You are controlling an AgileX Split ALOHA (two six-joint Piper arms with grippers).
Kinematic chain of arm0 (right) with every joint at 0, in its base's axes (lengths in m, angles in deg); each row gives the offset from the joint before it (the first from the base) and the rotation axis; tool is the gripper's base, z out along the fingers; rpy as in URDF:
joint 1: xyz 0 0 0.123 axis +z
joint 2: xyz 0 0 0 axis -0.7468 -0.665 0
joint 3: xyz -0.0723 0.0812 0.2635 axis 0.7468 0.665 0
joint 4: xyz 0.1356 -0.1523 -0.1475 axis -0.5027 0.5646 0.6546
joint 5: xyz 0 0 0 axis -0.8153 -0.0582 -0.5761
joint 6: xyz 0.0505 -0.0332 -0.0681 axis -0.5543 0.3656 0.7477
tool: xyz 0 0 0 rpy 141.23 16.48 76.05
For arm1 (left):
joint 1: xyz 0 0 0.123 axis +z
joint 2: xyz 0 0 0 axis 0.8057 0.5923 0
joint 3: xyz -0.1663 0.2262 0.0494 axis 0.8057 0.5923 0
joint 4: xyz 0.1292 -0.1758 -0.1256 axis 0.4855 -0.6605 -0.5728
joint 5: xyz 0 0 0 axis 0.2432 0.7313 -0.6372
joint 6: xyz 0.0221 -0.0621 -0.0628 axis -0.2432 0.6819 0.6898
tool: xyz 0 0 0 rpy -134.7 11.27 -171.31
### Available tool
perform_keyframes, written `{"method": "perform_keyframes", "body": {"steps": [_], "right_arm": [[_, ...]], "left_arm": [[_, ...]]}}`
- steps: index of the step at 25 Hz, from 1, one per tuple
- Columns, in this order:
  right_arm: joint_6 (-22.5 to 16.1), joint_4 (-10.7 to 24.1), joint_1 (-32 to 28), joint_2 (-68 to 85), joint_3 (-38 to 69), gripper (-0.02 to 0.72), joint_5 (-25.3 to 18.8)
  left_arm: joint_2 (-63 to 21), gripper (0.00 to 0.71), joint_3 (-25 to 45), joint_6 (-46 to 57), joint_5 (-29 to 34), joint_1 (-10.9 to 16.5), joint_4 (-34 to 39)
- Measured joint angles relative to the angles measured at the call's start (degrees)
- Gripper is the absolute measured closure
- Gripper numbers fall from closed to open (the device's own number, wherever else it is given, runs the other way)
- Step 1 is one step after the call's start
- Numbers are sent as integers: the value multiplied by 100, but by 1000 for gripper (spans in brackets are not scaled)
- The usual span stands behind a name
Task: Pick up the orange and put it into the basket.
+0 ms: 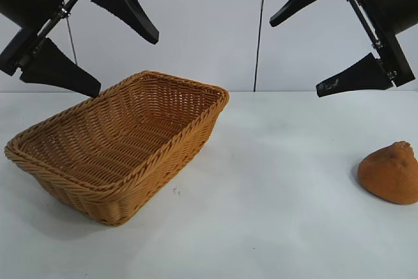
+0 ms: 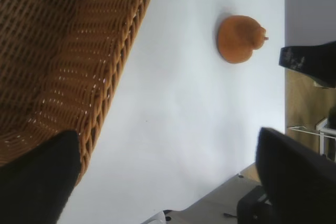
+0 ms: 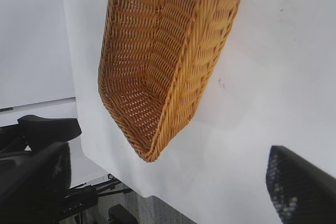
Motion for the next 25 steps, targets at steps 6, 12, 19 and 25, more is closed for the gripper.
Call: {"method": "perform_keyframes", "body": {"steps": [6, 12, 19, 25], "right_arm": [[0, 0, 0, 0, 0, 10, 0], [0, 0, 0, 0, 0, 10, 0], [0, 0, 0, 0, 0, 10, 0], [5, 0, 0, 0, 0, 10, 0]], "left_arm": [[0, 66, 0, 0, 0, 0, 0], [0, 66, 0, 0, 0, 0, 0], [0, 66, 0, 0, 0, 0, 0], [0, 66, 0, 0, -146, 0, -14]]}}
